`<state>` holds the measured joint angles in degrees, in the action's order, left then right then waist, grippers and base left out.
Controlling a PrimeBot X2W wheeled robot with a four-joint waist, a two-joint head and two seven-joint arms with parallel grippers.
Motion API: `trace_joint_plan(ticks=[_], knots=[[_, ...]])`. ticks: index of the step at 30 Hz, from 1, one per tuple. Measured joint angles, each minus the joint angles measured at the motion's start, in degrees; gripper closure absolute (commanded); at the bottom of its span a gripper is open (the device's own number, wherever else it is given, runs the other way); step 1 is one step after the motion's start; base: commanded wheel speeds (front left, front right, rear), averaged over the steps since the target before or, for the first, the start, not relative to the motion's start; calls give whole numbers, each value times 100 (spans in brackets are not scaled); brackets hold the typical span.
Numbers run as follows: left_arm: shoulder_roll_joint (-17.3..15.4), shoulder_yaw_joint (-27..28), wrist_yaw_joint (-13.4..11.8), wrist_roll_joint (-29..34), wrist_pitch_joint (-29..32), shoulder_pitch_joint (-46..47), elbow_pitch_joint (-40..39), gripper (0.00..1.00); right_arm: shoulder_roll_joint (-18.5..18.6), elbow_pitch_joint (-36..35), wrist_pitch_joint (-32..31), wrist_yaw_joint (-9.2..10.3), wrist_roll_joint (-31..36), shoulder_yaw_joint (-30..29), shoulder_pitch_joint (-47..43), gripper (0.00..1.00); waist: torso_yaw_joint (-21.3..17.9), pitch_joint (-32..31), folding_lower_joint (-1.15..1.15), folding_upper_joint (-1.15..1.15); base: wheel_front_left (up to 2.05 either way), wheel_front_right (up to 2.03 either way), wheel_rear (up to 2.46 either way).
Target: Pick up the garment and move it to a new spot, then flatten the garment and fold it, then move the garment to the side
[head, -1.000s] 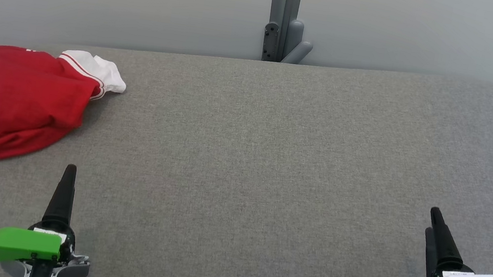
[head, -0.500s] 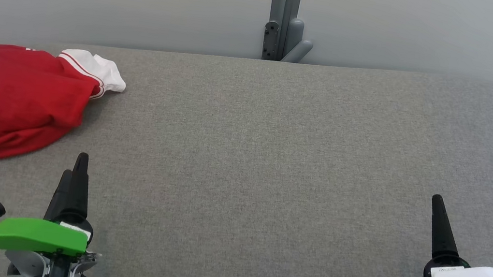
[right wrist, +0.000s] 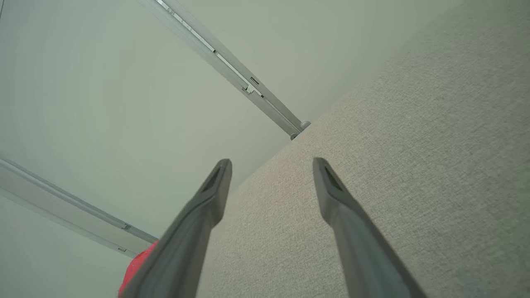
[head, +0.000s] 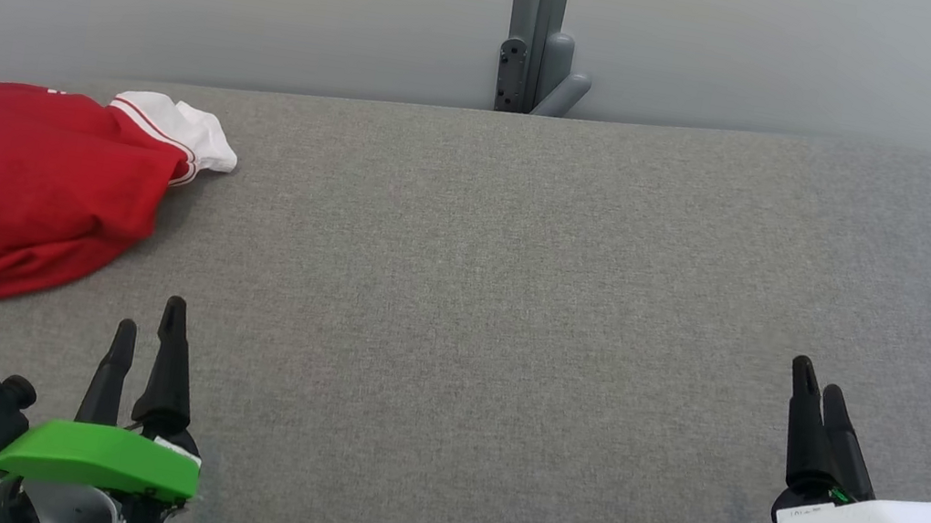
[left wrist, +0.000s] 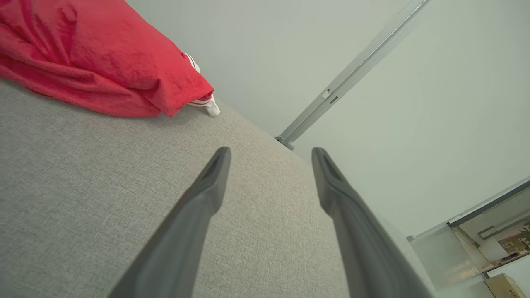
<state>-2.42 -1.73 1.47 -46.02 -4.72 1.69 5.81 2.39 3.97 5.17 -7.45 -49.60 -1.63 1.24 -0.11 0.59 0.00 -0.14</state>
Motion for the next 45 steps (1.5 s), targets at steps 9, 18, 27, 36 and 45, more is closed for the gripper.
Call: trace_joint_plan(ticks=[9,18,27,36,45], knots=[[-2,-23,-54,681,-166,-88,-32,0,4,-68,159,-1,813,110,-61,0,1,3,0,0,0,0,0],[-4,-1,-55,1276,-301,-183,-36,0,11,-55,298,-1,1462,153,-89,0,6,7,0,0,0,0,0],[-7,4,-65,1801,-446,-236,-37,0,14,-55,412,-1,1973,188,-94,0,10,9,0,0,0,0,0],[-9,56,-47,2202,-569,-284,16,0,18,-56,544,-1,2479,265,-101,0,6,11,0,0,0,0,0],[-13,51,-38,2605,-695,-313,43,0,21,-62,654,-1,2921,346,-108,0,6,9,0,0,0,0,0]])
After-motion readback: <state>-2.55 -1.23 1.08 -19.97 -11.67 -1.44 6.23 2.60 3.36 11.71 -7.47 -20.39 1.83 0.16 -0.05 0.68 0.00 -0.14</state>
